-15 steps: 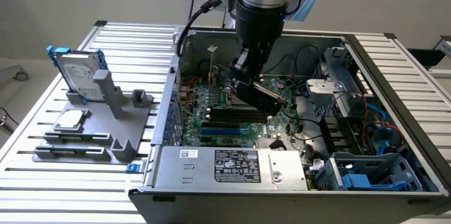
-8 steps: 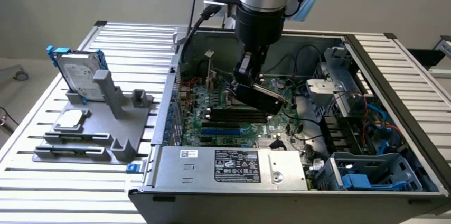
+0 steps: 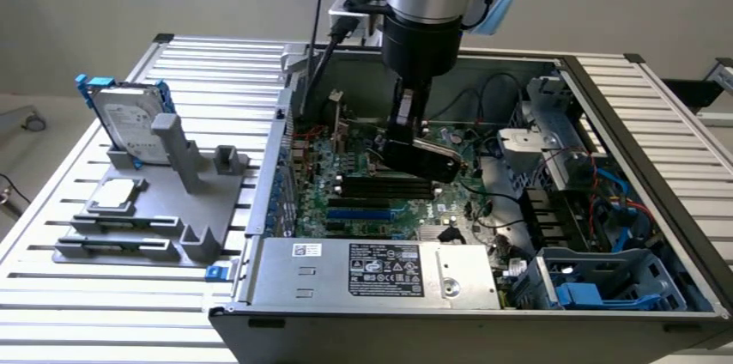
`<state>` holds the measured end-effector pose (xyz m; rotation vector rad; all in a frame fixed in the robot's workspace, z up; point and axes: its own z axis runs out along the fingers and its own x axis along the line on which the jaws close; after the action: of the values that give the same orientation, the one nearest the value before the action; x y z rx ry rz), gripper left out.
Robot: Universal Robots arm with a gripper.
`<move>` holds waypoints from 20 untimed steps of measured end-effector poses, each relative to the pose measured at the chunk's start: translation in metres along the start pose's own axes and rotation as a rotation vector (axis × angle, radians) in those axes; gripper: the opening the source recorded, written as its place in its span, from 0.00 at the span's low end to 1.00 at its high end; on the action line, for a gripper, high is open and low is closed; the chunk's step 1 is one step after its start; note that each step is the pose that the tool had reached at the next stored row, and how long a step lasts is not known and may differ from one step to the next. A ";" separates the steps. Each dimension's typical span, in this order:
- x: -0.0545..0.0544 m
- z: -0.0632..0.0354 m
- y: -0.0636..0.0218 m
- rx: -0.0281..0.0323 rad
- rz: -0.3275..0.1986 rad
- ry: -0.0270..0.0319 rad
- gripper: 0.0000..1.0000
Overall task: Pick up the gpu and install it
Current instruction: 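Insert the gpu into the slot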
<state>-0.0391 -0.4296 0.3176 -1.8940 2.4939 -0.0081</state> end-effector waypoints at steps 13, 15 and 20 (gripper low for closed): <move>0.001 0.0016 0.0009 -0.0012 -0.212 -0.0037 0.26; 0.004 0.0015 0.0015 -0.0014 -0.216 -0.0040 0.26; 0.016 0.0014 0.0058 -0.0014 -0.220 -0.0042 0.26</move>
<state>-0.0488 -0.4431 0.3161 -2.1551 2.2695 -0.0040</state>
